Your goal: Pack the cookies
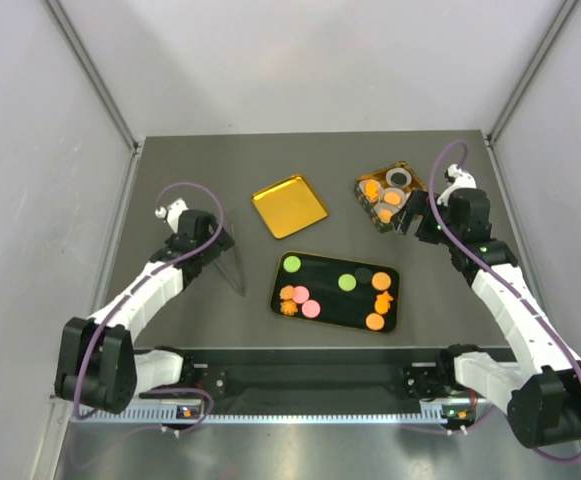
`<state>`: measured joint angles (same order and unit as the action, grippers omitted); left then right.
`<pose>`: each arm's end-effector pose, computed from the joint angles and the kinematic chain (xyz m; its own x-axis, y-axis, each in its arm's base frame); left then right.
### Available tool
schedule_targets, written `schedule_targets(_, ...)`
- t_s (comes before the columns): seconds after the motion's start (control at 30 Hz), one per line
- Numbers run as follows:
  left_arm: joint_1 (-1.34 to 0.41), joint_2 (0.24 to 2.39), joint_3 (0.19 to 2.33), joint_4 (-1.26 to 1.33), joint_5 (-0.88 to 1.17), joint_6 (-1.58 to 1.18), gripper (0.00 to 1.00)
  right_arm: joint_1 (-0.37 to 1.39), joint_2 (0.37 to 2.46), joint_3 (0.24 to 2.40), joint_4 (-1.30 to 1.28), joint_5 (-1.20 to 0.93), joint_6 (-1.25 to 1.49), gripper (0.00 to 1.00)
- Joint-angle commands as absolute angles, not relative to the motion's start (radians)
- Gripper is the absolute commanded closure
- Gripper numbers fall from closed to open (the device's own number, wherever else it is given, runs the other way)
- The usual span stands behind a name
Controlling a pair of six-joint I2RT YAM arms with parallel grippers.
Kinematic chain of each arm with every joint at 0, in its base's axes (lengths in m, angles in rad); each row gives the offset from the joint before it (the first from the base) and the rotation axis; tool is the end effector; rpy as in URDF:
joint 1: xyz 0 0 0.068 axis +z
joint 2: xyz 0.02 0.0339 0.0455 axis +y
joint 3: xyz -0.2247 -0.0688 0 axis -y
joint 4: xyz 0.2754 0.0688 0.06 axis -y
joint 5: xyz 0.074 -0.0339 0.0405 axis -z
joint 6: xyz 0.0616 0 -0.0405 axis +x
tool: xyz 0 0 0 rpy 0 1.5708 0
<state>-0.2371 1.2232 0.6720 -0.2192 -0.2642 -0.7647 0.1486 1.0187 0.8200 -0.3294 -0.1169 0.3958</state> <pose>0.3005 -0.0561 0.1387 -0.5193 -0.5620 -0.6437 -0.4365 0.8221 -0.3656 0.2964 0.0516 0.2412 -0.5549 0.3041 -0.7743 -0.0355 0.9213 0.3872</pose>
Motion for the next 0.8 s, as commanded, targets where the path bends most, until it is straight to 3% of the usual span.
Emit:
schedule_targets(0.0, -0.233, 1.166, 0.739, -0.255, -0.267, -0.750, 0.13, 0.156, 1.011, 0.844, -0.284, -0.132, 0.399, 0.00)
schedule_targets(0.37, -0.334, 1.204, 0.877, -0.279, -0.276, -0.721, 0.17, 0.156, 1.008, 0.839, -0.284, -0.129, 0.399, 0.00)
schedule_targets(0.77, -0.416, 1.422, 0.971, -0.180, -0.298, -0.733, 0.19, 0.158, 1.003, 0.836, -0.281, -0.127, 0.399, 0.00)
